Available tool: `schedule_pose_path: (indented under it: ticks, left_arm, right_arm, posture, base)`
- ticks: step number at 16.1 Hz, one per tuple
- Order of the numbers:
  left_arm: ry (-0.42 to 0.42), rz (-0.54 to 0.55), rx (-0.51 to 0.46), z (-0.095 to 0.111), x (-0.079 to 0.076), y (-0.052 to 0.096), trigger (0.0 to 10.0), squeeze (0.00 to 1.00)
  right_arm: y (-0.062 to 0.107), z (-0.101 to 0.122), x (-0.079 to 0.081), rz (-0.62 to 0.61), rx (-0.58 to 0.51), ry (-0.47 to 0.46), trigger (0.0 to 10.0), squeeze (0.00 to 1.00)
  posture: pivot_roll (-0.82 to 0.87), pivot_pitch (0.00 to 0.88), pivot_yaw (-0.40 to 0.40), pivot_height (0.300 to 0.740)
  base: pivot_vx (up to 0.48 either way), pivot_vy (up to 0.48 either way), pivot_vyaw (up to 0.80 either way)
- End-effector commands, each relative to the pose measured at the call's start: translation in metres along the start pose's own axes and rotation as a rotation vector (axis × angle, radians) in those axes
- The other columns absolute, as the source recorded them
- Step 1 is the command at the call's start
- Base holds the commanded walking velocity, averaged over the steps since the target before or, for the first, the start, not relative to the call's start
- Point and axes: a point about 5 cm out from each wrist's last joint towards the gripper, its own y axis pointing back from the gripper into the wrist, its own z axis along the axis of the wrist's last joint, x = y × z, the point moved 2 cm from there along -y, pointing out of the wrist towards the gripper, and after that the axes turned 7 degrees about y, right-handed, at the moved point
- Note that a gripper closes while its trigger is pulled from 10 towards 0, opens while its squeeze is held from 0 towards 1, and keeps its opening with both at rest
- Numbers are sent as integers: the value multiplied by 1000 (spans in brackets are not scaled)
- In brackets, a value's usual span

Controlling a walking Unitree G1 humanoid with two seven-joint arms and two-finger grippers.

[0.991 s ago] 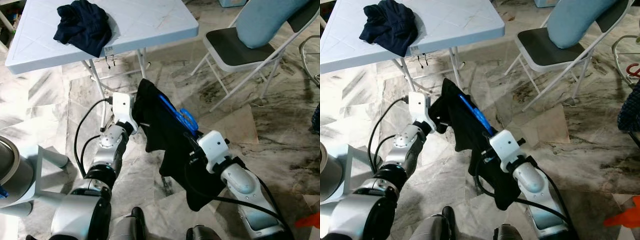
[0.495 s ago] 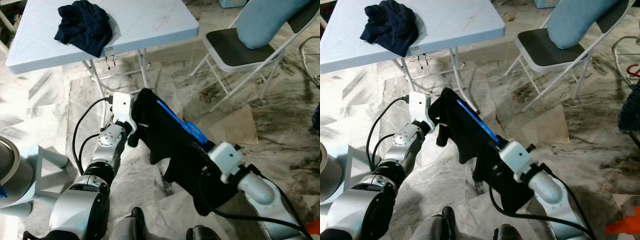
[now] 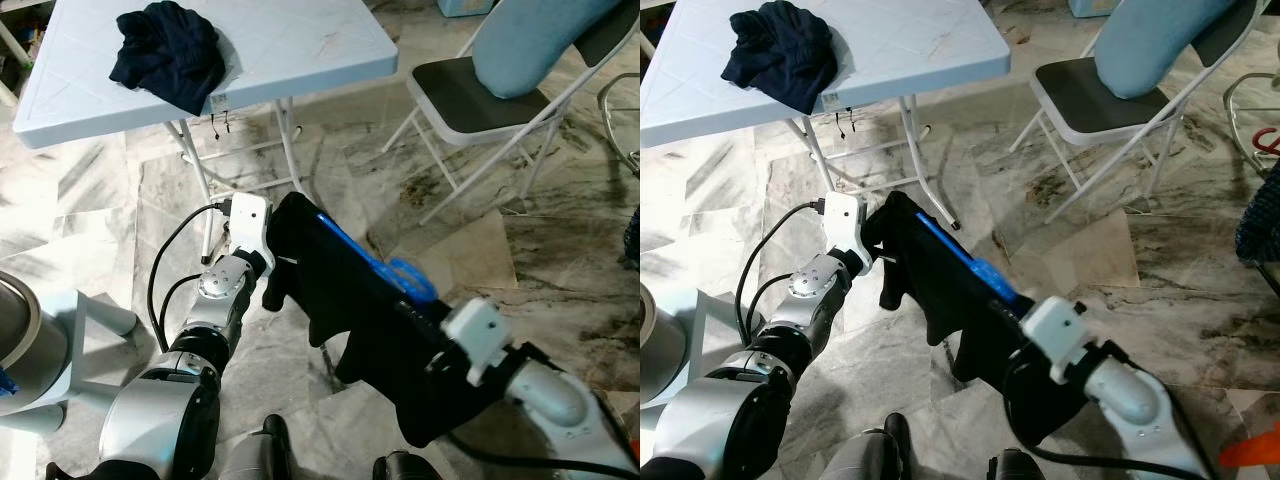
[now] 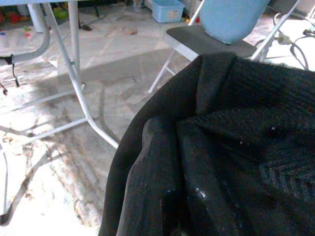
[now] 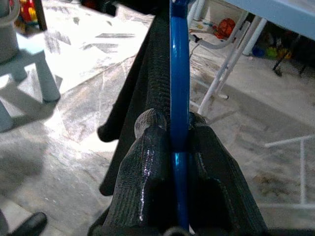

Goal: Hang hanger

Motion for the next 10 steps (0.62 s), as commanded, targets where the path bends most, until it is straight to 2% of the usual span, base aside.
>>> schedule_pose_path:
  ticks: [1,2,4,5,6,8,10]
  left_arm:
    - [11,412,-181,51,93,27,0,0]
    - [6,433,-144,43,94,29,0,0]
    - [-2,360,-120,33,77,23,0,0]
    - [-10,319,-114,28,67,20,3608,0]
    - [-16,262,-119,23,53,17,10000,980]
    - [-16,226,-124,18,41,14,10000,1000]
    - [-27,95,-139,12,16,11,10000,1000]
  right_arm:
    - [36,-26,-17,-62,145,-37,10000,0]
    - [34,-18,-23,-68,127,-26,10000,0]
    - [24,-9,-27,-81,104,4,10000,0]
    - [20,-9,-27,-84,102,20,10000,0]
    - [13,-7,-23,-83,93,16,10000,0]
    - [6,-6,-18,-83,89,18,10000,0]
    - [-10,3,-6,-97,58,30,10000,0]
  posture:
    - [-169,224,97,740]
    - [-172,227,99,740]
    - [-171,228,97,740]
    - [-169,227,96,740]
    - [-165,226,95,740]
    - [-162,227,93,740]
    - [-162,227,91,740]
  base:
    - [0,0,0]
    - [0,0,0]
    - [0,0,0]
    - [0,0,0]
    - [0,0,0]
    - [0,0,0]
    - [0,0,0]
